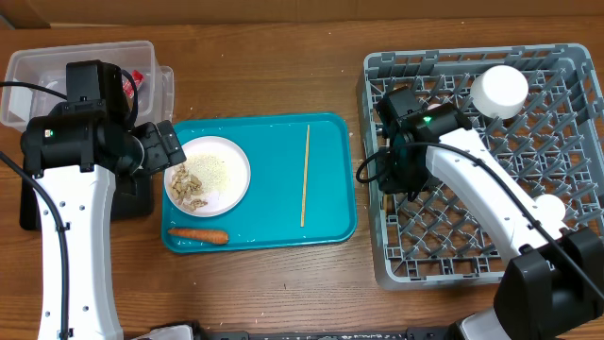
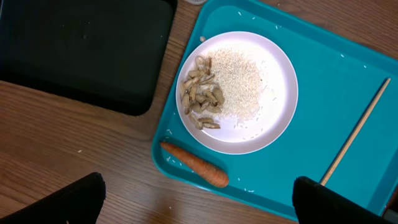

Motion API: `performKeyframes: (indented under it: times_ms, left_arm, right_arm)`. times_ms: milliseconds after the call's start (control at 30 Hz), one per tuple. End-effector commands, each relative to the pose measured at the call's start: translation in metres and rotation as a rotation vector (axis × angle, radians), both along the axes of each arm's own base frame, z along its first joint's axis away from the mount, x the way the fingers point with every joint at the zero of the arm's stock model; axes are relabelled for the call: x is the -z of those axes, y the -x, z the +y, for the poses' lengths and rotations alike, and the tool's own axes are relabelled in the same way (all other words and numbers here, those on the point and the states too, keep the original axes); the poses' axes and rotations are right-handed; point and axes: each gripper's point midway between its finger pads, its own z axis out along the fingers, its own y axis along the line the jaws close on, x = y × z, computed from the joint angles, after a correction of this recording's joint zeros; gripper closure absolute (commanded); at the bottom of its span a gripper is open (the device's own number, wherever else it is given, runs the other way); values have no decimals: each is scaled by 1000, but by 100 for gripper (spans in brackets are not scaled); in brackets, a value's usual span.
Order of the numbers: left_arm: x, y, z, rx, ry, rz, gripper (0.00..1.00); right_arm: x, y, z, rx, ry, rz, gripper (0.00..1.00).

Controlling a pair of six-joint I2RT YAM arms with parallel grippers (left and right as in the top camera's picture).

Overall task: Sort waste into correct bins and load items into the dishwasher
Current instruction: 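Carry the chopstick to the rack's left edge and release it, then return the right gripper to the tray and grasp the second chopstick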

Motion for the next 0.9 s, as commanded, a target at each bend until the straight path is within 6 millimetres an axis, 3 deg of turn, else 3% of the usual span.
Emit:
performKeyframes:
  times_ms: [0, 167, 267, 400, 600, 867]
  left_arm:
    - [3, 1, 1, -17, 10, 9, 2]
    - [3, 1, 1, -17, 10, 9, 2]
    - [3, 1, 1, -17, 10, 9, 2]
    - [3, 1, 1, -17, 11, 9, 2]
    - [3, 1, 1, -17, 10, 9, 2]
    - [3, 1, 1, -17, 10, 9, 2]
  right_arm:
    - [-15, -11, 3, -2, -11, -42, 59]
    - [-59, -34, 21, -12, -88, -144, 56]
    - [-91, -46, 58, -60, -249, -214, 56]
    - [-102, -49, 101, -133, -380, -253, 56]
    - [-65, -40, 139, -172, -343, -194, 56]
    - [20, -37, 162, -119, -210, -57, 56]
